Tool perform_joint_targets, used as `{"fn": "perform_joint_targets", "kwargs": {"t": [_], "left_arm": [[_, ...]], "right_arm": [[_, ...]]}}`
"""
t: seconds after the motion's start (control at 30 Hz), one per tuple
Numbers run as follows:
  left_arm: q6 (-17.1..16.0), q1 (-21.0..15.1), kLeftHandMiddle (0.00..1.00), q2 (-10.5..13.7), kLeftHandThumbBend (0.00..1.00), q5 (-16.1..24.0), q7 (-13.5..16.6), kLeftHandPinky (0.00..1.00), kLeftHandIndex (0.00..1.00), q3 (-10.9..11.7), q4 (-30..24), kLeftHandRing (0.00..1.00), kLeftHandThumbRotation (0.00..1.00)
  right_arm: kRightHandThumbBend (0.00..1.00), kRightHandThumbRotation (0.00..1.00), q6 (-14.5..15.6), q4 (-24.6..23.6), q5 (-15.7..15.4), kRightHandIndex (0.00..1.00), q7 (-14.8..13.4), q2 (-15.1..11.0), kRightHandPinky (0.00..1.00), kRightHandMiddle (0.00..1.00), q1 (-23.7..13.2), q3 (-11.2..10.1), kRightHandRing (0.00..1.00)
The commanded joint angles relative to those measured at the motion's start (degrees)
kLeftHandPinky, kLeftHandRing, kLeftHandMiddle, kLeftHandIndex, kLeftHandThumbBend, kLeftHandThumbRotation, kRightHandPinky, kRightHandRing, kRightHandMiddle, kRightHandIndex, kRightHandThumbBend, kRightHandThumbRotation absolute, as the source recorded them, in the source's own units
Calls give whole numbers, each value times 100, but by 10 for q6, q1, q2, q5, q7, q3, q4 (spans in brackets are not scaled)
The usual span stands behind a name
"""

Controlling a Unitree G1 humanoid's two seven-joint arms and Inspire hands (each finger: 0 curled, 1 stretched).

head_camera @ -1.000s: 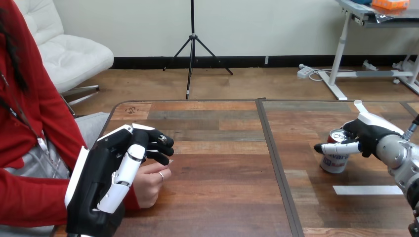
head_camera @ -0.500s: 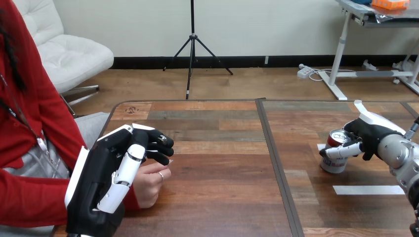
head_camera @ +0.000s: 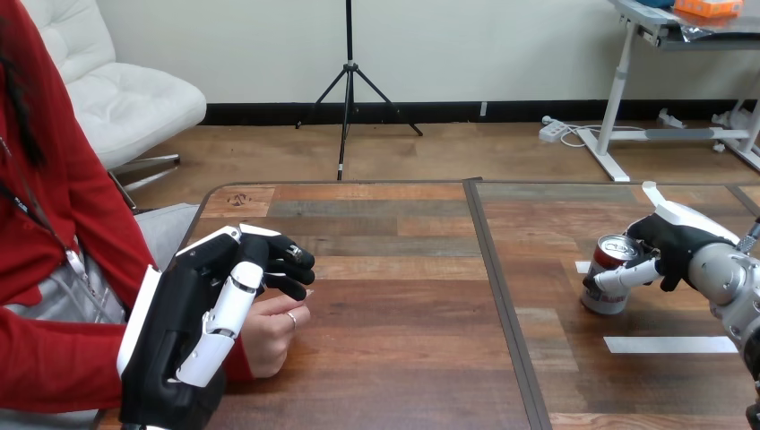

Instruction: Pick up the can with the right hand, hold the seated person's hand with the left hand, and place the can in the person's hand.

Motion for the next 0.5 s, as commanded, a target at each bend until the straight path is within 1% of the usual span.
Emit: {"fn": "perform_joint_targets", "kwargs": {"t": [0.0,0.2,0.47], "left_arm": [[0,-29,54,-1,27,-9,0,46,48,8,-5,53,65],[0,-29,54,-1,27,-10,-1,46,48,8,-5,53,64],[-5,-32,54,-1,27,-10,-2,46,48,9,0,53,64]], "right_arm": [[72,31,-4,-18,6,72,1,-18,59,73,-47,-10,67],[71,29,-9,-19,7,71,-1,-20,59,72,-47,-11,66],[68,22,-22,-21,9,67,-18,-22,58,68,-42,-14,64]]}}
